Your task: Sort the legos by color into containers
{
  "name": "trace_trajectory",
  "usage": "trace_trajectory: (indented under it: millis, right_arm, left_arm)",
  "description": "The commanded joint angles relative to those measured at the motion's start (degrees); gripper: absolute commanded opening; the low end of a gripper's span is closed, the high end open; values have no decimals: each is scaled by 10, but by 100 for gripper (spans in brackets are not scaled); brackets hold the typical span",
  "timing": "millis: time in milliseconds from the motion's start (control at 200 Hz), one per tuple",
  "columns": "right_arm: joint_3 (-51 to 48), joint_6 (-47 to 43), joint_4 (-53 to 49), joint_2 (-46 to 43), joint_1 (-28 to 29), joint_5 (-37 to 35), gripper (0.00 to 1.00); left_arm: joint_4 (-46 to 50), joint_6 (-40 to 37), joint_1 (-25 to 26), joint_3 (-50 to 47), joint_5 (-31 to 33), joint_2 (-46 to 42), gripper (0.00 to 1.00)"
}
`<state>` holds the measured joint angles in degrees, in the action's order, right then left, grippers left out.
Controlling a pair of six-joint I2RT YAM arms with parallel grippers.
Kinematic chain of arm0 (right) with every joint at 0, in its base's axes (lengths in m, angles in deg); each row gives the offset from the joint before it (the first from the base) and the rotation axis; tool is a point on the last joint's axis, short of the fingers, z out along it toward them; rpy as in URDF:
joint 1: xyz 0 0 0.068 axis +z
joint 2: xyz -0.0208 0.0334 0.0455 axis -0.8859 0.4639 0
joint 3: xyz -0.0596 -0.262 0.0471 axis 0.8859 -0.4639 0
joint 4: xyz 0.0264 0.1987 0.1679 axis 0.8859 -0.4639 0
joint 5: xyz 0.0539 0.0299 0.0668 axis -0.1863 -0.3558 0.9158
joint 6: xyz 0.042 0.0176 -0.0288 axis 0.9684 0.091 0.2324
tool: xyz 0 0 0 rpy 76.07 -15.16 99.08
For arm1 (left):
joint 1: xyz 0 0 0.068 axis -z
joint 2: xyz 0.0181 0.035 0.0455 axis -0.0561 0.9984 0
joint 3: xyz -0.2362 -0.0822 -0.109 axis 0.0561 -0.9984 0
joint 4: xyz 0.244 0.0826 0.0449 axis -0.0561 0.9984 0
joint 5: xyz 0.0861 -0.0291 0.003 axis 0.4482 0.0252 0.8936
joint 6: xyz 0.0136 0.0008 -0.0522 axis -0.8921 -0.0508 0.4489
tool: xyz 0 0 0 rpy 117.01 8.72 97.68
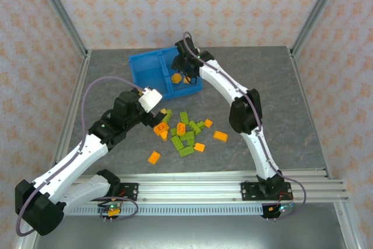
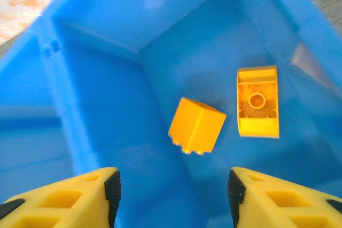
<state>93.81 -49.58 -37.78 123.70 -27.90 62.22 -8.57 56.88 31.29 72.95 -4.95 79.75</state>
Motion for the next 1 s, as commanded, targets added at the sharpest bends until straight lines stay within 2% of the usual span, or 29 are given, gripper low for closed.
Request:
trace_trajectory:
  millis: [0,150,230,390,465,506,521,656,816,991]
  right_arm:
    - [-81,-45,-5,-159,3,-9,57]
    - [-352,-108,86,-386,8,20,63]
    - [-460,-144,83,-499,6,40,69]
    - [-566,-198,-47,-658,6,110,80]
    - [-604,-195,-88,-719,7,146,90]
    - [-628,-182,-92,-742,6,145,100]
    - [-636,-177,-93,-753,6,140,99]
    - [-685,-166,-67,-800,6,128,99]
    - [-684,-195,-50,-778,6,138,99]
    - [-668,-212,-69,-743,7,165,99]
  left_arm:
    - [0,38,-6,19,24,5,100]
    - [8,75,-22,32,-1,27,100]
    - [43,95,-25,62,-26,56,100]
    - [161,175,-15,158,-54,142,99]
    - [183,229,-15,178,-62,188,98]
    - [192,254,-15,185,-65,215,97]
    - [195,261,-15,187,-67,225,97]
    - [202,276,1,202,-69,310,96]
    - [216,279,5,233,-46,408,93]
    - [207,287,6,260,-23,477,75]
